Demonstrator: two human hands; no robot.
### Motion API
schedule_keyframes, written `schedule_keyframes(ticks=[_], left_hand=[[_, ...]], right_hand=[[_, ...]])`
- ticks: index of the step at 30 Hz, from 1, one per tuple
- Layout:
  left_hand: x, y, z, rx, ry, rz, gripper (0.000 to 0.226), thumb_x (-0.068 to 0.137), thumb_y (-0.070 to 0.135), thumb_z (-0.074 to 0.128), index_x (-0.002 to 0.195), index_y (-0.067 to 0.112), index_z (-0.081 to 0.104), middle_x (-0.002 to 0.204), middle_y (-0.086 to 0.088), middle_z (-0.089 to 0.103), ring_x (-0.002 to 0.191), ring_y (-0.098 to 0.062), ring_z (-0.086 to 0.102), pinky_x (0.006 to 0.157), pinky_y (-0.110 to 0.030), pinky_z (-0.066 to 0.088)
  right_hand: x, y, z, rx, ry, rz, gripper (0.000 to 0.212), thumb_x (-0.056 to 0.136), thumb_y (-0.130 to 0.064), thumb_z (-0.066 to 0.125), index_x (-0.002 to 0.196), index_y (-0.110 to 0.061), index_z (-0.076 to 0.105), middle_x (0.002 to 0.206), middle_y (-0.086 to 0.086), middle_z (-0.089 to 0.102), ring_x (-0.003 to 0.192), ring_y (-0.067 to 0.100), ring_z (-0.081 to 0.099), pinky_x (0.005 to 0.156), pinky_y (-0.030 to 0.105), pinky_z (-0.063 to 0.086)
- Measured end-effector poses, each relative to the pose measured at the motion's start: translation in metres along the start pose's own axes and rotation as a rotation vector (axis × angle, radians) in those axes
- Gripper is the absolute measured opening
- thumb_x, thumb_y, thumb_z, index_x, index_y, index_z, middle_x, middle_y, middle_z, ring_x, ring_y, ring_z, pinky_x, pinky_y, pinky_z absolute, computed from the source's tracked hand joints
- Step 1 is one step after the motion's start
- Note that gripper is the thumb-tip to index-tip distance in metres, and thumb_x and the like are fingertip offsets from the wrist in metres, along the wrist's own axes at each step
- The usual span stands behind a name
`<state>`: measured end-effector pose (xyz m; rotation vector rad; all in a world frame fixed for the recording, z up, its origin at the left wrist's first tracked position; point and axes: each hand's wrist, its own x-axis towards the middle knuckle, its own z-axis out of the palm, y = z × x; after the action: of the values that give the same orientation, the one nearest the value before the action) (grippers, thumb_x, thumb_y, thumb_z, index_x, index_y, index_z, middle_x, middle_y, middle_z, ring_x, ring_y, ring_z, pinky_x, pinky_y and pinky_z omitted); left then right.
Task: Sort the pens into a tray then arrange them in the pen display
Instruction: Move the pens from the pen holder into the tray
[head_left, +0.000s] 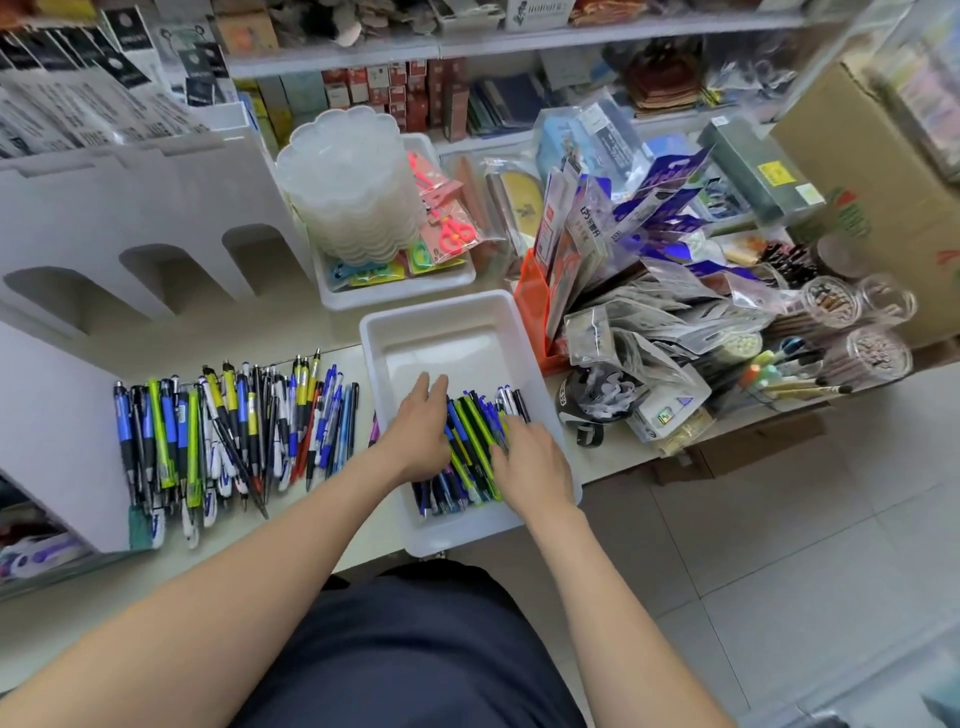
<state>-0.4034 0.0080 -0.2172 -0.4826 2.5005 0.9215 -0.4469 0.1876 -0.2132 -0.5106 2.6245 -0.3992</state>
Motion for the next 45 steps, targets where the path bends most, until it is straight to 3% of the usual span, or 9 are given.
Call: schedule_keyframes(ticks=[4, 7, 12, 24, 29, 35, 41, 43, 45], left_hand=[[0.013, 0.004, 0.003, 0.044, -0.008, 0.008, 0.063, 0.093, 0.008, 0.069, 0.149, 0.003, 0.041, 0.148, -0.019, 0.050, 0.135, -0.036, 0.051, 0.105, -0.043, 0.047], [0.012, 0.011, 0.013, 0.130, 0.041, 0.128, 0.084, 0.090, 0.014, 0.079, 0.161, 0.008, 0.033, 0.153, -0.015, 0.041, 0.140, -0.035, 0.042, 0.113, -0.042, 0.043], [0.010, 0.004, 0.029, 0.252, 0.132, 0.221, 0.098, 0.088, 0.022, 0.086, 0.163, 0.007, 0.025, 0.158, -0.016, 0.038, 0.145, -0.034, 0.039, 0.117, -0.040, 0.038], [-0.004, -0.012, 0.018, 0.259, 0.097, 0.283, 0.072, 0.102, 0.018, 0.065, 0.164, 0.011, 0.030, 0.171, -0.014, 0.027, 0.157, -0.032, 0.028, 0.129, -0.042, 0.026], [-0.024, -0.025, -0.005, 0.149, 0.399, 0.347, 0.036, 0.093, 0.001, 0.061, 0.127, 0.009, 0.067, 0.127, -0.010, 0.060, 0.112, -0.032, 0.060, 0.094, -0.048, 0.055], [-0.054, -0.082, -0.022, 0.042, 0.704, 0.089, 0.019, 0.086, -0.003, 0.062, 0.100, 0.009, 0.065, 0.102, -0.007, 0.058, 0.091, -0.030, 0.056, 0.079, -0.046, 0.051], [-0.088, -0.145, -0.029, 0.091, 0.597, -0.245, 0.022, 0.088, 0.006, 0.068, 0.109, 0.013, 0.069, 0.118, -0.004, 0.059, 0.111, -0.028, 0.054, 0.093, -0.043, 0.049], [-0.098, -0.159, -0.034, 0.130, 0.572, -0.283, 0.028, 0.087, 0.009, 0.069, 0.115, 0.013, 0.070, 0.128, -0.006, 0.061, 0.121, -0.029, 0.053, 0.099, -0.045, 0.048], [-0.104, -0.167, -0.040, 0.164, 0.547, -0.300, 0.039, 0.086, 0.011, 0.070, 0.125, 0.013, 0.067, 0.138, -0.008, 0.059, 0.130, -0.031, 0.051, 0.105, -0.048, 0.047]], right_hand=[[0.003, 0.013, 0.002, -0.023, -0.018, -0.026, 0.022, 0.106, -0.020, 0.059, 0.125, -0.015, 0.069, 0.112, 0.010, 0.067, 0.099, 0.033, 0.067, 0.073, 0.037, 0.048], [0.005, 0.021, -0.001, -0.040, 0.040, 0.067, 0.013, 0.104, -0.016, 0.055, 0.105, -0.013, 0.067, 0.103, 0.011, 0.067, 0.094, 0.036, 0.067, 0.069, 0.036, 0.043], [-0.003, 0.011, 0.004, 0.112, 0.025, -0.053, 0.031, 0.105, -0.025, 0.058, 0.134, -0.012, 0.061, 0.120, 0.011, 0.065, 0.105, 0.032, 0.065, 0.081, 0.042, 0.051], [0.006, 0.008, -0.002, 0.077, -0.028, 0.082, 0.020, 0.098, -0.012, 0.052, 0.107, -0.009, 0.069, 0.103, 0.012, 0.070, 0.094, 0.033, 0.065, 0.074, 0.039, 0.054], [0.007, -0.036, -0.004, 0.298, 0.022, -0.050, 0.023, 0.097, -0.015, 0.053, 0.108, -0.017, 0.073, 0.099, 0.001, 0.075, 0.093, 0.022, 0.067, 0.077, 0.036, 0.054], [0.002, -0.109, 0.020, 0.367, -0.041, -0.205, 0.026, 0.096, -0.016, 0.054, 0.111, -0.014, 0.076, 0.098, 0.005, 0.078, 0.096, 0.027, 0.069, 0.086, 0.040, 0.055], [0.000, -0.172, 0.065, 0.286, -0.282, -0.124, 0.025, 0.096, -0.019, 0.054, 0.112, -0.005, 0.065, 0.106, 0.016, 0.069, 0.099, 0.035, 0.068, 0.085, 0.044, 0.058], [0.002, -0.186, 0.082, 0.204, -0.346, -0.087, 0.038, 0.097, -0.026, 0.056, 0.128, -0.004, 0.055, 0.130, 0.022, 0.059, 0.121, 0.041, 0.060, 0.100, 0.045, 0.054], [0.005, -0.198, 0.092, 0.156, -0.390, -0.013, 0.070, 0.101, -0.026, 0.058, 0.158, 0.000, 0.025, 0.163, 0.034, 0.020, 0.152, 0.049, 0.028, 0.122, 0.048, 0.033]])
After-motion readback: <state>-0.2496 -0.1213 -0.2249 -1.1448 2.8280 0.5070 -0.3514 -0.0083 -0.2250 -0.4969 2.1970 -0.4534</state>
